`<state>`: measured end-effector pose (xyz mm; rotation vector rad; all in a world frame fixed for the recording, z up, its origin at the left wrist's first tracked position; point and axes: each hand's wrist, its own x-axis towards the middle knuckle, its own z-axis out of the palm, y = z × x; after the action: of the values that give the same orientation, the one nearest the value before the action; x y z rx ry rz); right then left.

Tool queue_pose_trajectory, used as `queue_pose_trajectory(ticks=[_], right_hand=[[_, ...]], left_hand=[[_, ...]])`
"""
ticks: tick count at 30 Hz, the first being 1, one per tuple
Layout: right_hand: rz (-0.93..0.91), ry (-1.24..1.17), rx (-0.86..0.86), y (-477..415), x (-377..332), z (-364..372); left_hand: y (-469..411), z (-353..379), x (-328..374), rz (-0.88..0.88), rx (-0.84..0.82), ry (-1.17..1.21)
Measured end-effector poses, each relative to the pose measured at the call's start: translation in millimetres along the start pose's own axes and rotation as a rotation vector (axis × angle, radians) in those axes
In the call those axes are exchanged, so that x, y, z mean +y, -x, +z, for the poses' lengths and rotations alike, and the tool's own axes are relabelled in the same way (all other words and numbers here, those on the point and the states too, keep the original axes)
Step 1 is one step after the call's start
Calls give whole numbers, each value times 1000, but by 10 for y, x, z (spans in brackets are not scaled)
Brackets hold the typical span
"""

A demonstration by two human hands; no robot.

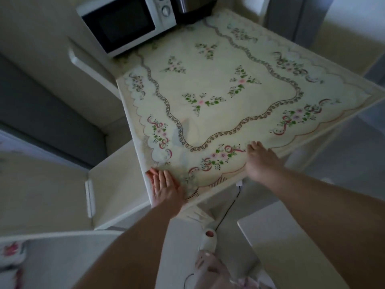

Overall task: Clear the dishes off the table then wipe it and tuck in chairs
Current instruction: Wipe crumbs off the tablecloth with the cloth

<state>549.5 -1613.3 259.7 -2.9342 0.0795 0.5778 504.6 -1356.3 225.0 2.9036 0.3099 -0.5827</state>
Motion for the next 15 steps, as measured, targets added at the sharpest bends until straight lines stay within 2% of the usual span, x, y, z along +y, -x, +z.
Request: queue_pose_trajectory(ticks=[3, 6, 11, 15], right_hand=[[20, 1, 4, 46, 93, -26], [58, 3, 0, 72, 262, -46], [128, -42, 32, 20, 615, -57], [219, -85, 58, -86, 886, -141]], left_hand=[[11, 45, 295, -13, -17, 44], [-40, 58, 569, 68, -16, 33], [-161, 126, 1438, 379, -45, -51], [-395, 221, 2030, 488, 9, -96]])
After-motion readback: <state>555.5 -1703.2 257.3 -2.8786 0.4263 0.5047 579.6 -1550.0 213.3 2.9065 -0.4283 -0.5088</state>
